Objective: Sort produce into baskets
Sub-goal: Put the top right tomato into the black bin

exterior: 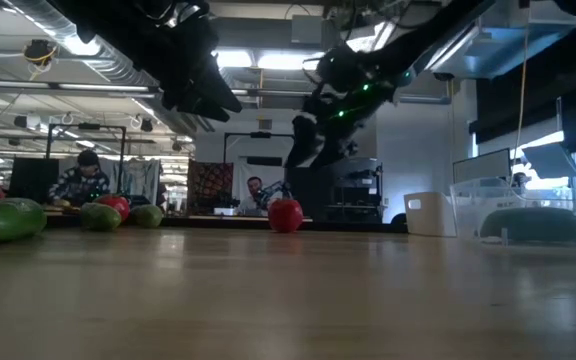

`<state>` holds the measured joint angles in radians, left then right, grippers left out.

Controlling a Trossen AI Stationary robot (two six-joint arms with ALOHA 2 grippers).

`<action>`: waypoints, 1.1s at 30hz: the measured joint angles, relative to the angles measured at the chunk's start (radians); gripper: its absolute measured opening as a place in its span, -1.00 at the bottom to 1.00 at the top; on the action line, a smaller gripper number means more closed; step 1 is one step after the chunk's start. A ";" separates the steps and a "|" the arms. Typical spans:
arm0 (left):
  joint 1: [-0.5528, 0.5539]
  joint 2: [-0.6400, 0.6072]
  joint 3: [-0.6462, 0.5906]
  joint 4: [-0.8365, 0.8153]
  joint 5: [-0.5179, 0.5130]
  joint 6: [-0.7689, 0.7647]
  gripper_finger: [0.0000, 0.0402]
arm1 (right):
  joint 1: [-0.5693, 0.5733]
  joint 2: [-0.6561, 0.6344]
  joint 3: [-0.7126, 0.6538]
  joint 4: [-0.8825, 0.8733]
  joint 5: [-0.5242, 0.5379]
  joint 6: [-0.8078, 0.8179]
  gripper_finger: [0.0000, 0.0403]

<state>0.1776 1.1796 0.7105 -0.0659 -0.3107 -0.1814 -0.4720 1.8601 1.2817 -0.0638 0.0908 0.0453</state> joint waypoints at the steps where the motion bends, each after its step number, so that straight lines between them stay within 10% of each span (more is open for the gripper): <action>1: 0.000 0.002 0.000 0.000 0.000 0.000 0.32 | -0.006 0.014 0.003 0.018 -0.005 0.001 0.90; 33: 0.000 0.066 0.000 0.011 0.000 0.001 0.32 | -0.035 0.250 0.160 -0.053 -0.075 0.054 0.90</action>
<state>0.1776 1.2453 0.7105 -0.0551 -0.3107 -0.1802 -0.5068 2.1097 1.4414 -0.1173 0.0162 0.0998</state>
